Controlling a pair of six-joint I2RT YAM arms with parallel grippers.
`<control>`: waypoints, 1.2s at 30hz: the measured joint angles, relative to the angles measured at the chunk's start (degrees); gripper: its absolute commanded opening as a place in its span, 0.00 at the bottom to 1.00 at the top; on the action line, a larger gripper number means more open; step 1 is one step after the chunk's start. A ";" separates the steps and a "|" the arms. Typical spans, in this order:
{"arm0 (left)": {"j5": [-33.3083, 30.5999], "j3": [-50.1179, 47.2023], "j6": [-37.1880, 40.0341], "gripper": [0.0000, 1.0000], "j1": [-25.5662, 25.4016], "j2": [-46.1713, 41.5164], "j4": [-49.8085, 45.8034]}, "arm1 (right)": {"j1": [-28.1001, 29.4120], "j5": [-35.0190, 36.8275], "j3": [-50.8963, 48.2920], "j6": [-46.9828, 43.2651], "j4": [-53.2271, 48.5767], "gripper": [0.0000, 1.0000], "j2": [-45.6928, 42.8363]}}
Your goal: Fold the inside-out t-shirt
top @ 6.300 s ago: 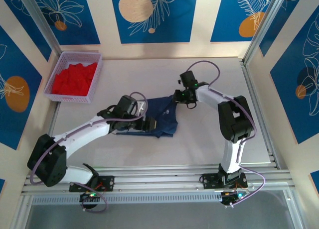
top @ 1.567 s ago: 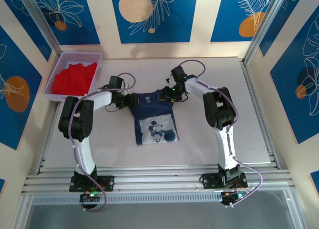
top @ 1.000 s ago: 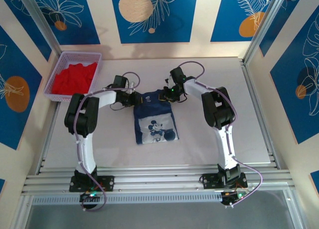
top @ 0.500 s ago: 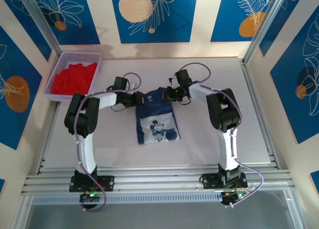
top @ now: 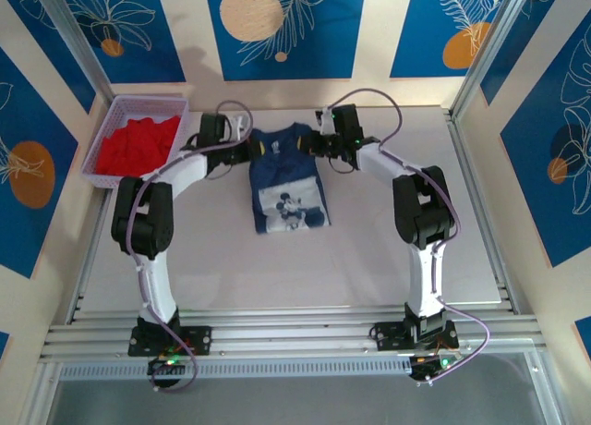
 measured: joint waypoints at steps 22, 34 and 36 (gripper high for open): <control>1.11 -20.15 0.59 0.00 -3.56 -13.00 2.80 | 1.27 -3.65 -23.30 -2.71 2.36 0.00 -15.30; -3.23 -35.58 -0.70 0.00 -9.92 -25.35 5.27 | 4.11 -1.25 -35.98 2.05 -1.95 0.00 -22.80; -4.46 -35.58 -0.72 0.00 -9.77 -23.63 4.98 | 3.96 -0.87 -34.07 1.99 -3.13 0.00 -20.33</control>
